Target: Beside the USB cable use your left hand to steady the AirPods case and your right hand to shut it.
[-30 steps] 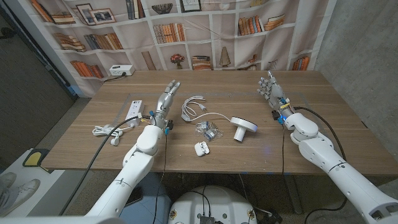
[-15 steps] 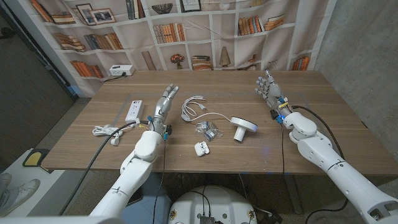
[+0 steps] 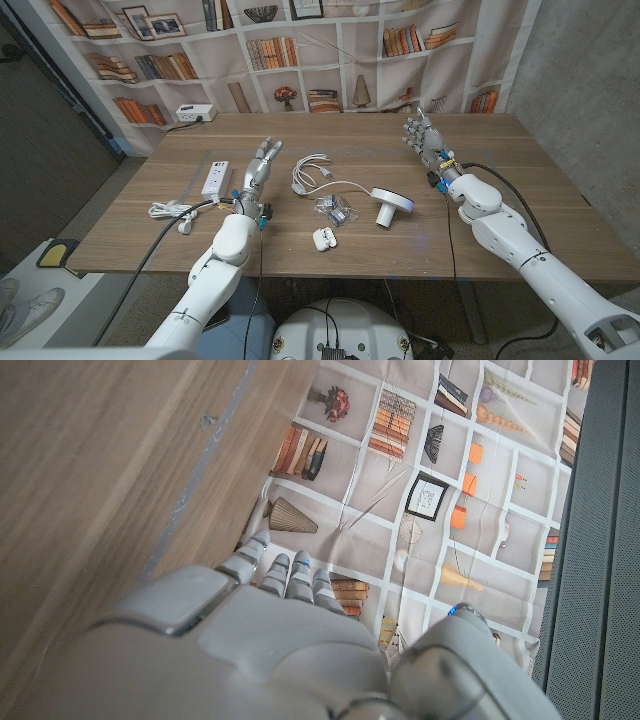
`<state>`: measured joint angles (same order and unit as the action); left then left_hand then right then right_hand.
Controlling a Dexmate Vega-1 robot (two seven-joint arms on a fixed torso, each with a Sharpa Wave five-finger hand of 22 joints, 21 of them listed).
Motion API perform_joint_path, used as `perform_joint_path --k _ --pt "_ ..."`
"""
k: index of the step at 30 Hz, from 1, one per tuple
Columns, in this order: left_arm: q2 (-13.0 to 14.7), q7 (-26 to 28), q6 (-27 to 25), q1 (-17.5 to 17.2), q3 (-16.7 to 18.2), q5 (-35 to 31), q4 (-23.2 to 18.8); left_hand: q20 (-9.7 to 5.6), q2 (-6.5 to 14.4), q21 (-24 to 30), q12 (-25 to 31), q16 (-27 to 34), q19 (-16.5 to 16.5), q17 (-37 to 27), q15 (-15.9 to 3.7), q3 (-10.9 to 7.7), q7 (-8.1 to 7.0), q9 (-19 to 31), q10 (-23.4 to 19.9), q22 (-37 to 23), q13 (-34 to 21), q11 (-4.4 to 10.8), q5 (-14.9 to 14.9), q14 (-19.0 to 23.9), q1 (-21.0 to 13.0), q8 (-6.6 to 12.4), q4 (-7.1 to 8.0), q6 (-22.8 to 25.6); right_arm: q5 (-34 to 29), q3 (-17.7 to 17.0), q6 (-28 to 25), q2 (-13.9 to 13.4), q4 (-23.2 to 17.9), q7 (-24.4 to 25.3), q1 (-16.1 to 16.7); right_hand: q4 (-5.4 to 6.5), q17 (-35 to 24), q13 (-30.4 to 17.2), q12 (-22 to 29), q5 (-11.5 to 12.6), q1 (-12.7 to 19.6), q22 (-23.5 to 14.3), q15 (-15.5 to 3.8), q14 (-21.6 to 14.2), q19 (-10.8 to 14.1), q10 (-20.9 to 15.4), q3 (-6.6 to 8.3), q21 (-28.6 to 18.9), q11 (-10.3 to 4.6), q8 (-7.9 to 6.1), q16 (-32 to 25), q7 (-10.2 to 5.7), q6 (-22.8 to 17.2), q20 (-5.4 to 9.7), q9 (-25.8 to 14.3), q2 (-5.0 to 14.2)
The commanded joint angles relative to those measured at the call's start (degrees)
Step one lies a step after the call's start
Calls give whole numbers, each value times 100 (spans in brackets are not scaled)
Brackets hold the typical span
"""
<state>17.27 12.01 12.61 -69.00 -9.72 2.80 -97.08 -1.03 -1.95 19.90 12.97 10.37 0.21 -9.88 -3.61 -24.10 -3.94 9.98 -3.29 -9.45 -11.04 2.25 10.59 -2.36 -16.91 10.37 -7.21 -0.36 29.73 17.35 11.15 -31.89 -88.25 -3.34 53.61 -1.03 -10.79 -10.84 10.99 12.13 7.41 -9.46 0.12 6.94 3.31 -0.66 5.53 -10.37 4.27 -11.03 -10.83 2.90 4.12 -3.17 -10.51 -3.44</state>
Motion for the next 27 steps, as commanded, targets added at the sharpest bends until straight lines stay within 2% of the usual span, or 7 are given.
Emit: perform_joint_path --k 1,9,17,19,20,23,27 --pt "36 101 -48 -35 -74 -302 -183 -21 -14 -26 -6 -6 3 -14 3 1 18 12 47 -28 -33 8 -7 -36 -74 5 -42 -34 164 2 80 95 175 -157 -69 -14 -34 -14 -13 15 13 -24 33 48 -30 66 3 -14 13 23 8 68 43 4 -18 14" --pt "23 229 31 -12 -157 -452 -172 -21 -35 -55 -15 -4 13 -14 26 20 22 12 60 -29 -33 -11 -13 -48 -68 0 -48 -59 98 -35 83 -29 63 -133 21 -16 -35 -14 7 16 12 -25 54 32 -39 44 2 -17 31 19 -9 99 48 0 -18 29" --pt "23 339 51 -9 -201 -504 -17 -14 -48 -79 -18 -2 11 -15 32 33 25 11 60 -30 -34 -12 -15 -51 -64 5 -52 -54 123 -51 105 26 73 -73 36 -20 -34 -14 9 16 13 -25 55 32 -36 48 1 -21 35 17 -14 114 53 2 -18 35" --pt "-67 362 121 -1 -192 -374 64 -17 -52 -85 -19 -1 15 -15 32 37 37 11 62 -30 -34 -9 -16 -53 -63 7 -53 -51 157 -39 245 71 210 -198 3 -20 -34 -14 10 16 13 -25 52 34 -35 49 1 -22 31 16 -14 114 53 0 -18 37" --pt "-97 405 164 -11 -197 -374 74 -11 -54 -91 -19 -2 10 -15 31 39 34 11 61 -30 -34 -9 -16 -55 -63 7 -54 -52 117 -42 148 44 134 -92 32 -21 -34 -14 9 16 13 -25 54 36 -36 52 0 -22 35 16 -14 115 54 1 -18 38" --pt "16 610 113 -51 -268 -793 -11 -2 -61 -110 -28 -4 -9 -15 36 45 31 11 81 -30 -34 -16 -18 -66 -63 8 -57 -52 166 -38 175 74 205 -151 9 -22 -34 -14 9 16 14 -25 55 39 -35 58 0 -24 35 15 -14 113 53 4 -17 41" --pt "54 484 141 -48 -287 -647 20 4 -68 -124 -31 -3 -10 -15 49 50 41 11 87 -31 -34 -22 -19 -69 -66 11 -62 -48 149 -38 186 70 203 -150 -17 -25 -34 -14 9 17 16 -25 50 44 -37 60 1 -24 32 13 -14 111 52 6 -17 44"
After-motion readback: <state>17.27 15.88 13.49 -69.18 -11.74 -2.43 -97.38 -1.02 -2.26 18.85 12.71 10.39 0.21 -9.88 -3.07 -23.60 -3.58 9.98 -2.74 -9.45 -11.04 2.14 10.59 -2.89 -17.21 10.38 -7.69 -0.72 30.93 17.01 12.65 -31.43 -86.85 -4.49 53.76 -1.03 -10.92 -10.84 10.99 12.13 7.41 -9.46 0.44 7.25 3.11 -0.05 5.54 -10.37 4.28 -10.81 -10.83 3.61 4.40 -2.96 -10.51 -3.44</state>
